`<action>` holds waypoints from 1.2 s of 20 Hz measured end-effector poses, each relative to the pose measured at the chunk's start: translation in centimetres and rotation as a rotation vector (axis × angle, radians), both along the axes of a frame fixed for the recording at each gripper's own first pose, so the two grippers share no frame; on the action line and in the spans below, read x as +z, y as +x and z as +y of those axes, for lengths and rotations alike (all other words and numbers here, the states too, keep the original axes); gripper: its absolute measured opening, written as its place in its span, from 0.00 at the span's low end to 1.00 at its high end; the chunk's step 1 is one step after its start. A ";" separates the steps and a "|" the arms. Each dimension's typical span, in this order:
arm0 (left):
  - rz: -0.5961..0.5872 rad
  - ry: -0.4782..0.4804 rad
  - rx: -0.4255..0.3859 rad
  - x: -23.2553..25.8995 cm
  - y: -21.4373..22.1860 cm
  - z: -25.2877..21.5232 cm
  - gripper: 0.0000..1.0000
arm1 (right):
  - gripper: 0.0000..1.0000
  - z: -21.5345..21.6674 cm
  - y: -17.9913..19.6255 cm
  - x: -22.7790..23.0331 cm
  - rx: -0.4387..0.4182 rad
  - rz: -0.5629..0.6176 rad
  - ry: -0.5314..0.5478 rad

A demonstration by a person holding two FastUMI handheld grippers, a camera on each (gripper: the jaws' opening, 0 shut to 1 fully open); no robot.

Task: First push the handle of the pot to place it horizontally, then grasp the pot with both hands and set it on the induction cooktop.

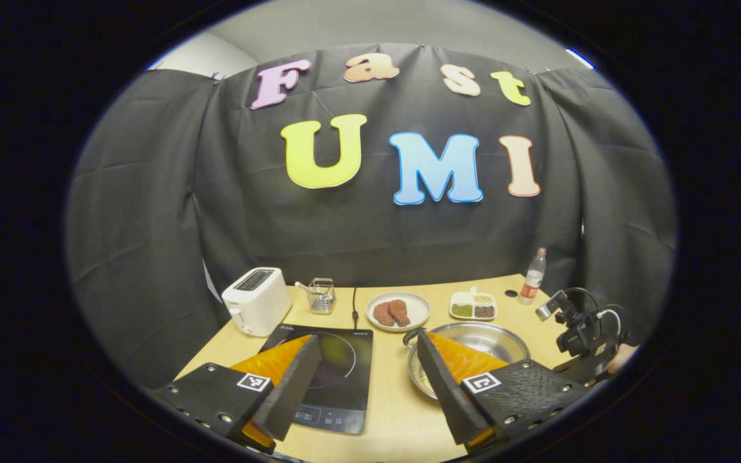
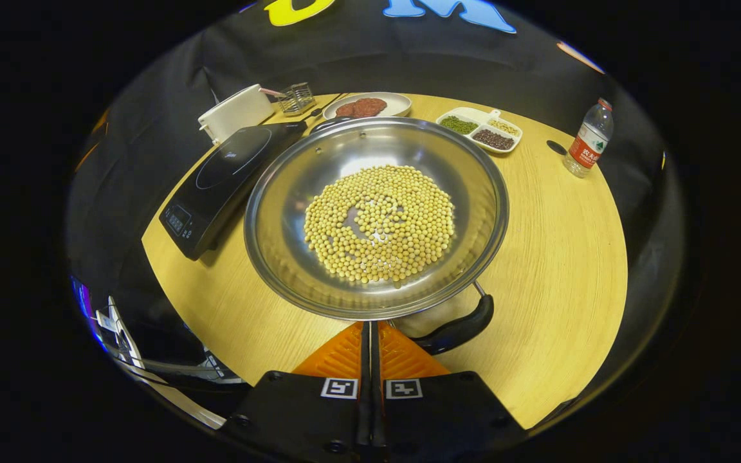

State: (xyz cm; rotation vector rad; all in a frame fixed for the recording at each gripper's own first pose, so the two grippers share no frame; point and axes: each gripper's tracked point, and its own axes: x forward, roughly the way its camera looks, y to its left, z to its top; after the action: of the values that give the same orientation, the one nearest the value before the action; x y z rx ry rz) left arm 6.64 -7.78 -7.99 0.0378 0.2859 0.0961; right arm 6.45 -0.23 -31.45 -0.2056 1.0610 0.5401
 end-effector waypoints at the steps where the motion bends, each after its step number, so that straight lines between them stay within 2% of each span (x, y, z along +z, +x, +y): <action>1: 0.002 -0.001 0.001 -0.1 0.2 -0.1 0.89 | 0.02 -0.3 0.3 0.0 -0.005 -0.001 -0.002; 11: 0.016 0.006 -0.011 -0.6 1.3 -2.0 0.89 | 0.02 -3.1 2.3 -0.1 -0.036 -0.010 -0.028; 18: 0.014 0.013 -0.022 -0.3 1.8 -3.2 0.89 | 0.02 -5.0 4.1 -0.1 -0.009 -0.037 -0.078; 24: 0.022 0.018 -0.012 -0.5 1.8 -3.8 0.89 | 0.02 -6.6 6.0 0.0 -0.061 -0.041 -0.080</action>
State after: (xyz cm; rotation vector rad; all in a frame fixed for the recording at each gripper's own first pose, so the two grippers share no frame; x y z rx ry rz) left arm 8.46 -11.61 -8.53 0.0587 0.3071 0.0861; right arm 12.42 -6.83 -31.45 -0.2525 1.0466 0.4377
